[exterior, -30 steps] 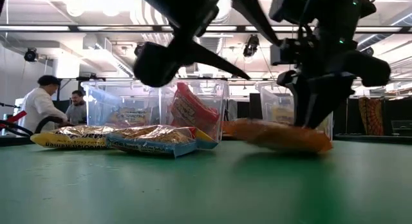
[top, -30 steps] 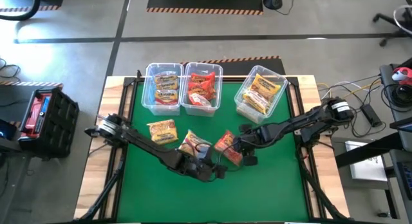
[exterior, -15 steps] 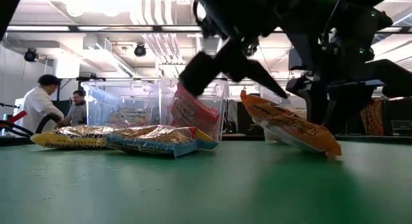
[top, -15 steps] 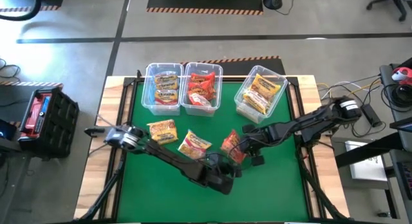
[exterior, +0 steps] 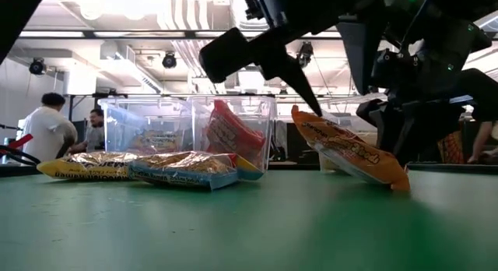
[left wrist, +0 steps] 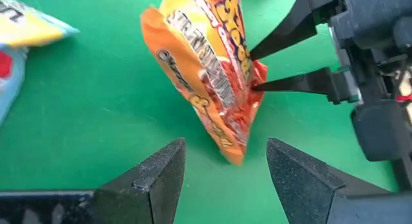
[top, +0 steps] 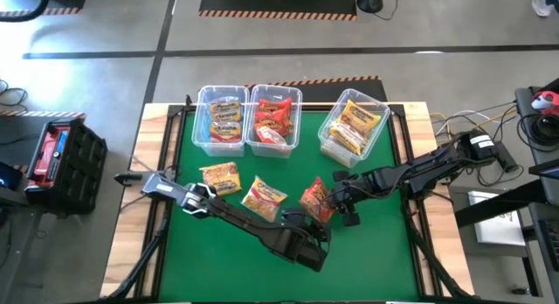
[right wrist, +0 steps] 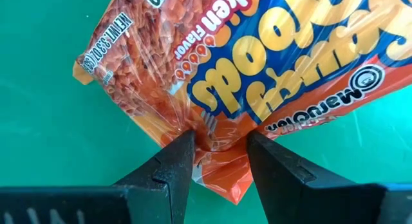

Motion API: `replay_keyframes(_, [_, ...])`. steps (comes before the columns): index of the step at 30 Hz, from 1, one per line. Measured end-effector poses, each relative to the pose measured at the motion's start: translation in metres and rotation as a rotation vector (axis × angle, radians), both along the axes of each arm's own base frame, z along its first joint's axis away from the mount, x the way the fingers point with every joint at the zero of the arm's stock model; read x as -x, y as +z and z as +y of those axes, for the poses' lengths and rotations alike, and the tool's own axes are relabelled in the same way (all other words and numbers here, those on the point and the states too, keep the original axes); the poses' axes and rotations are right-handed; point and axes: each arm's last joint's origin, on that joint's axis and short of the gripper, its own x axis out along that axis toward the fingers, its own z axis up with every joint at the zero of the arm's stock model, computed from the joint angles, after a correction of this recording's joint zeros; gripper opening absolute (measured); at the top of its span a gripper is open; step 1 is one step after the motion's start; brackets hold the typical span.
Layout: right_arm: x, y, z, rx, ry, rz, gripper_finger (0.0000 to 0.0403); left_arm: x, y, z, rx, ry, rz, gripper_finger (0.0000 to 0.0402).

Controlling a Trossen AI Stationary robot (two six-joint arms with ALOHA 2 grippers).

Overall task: Sort Maruchan noodles
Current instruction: Put the orange noodle pack into the top center transparent bin

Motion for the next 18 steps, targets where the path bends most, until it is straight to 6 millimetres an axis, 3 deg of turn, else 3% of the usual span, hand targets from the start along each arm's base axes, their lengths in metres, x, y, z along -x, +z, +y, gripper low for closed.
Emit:
replay_keyframes(12, [-0.002, 0.000, 0.001, -0.039, -0.056, -0.029, 0.0141, 0.025, -0.001, 0.001, -0.021, -0.002, 0.044, 0.0201])
replay_keyframes(18, [-0.003, 0.001, 0.001, -0.058, -0.087, -0.048, 0.0141, 0.044, -0.026, 0.010, 0.023, -0.060, -0.075, 0.0201])
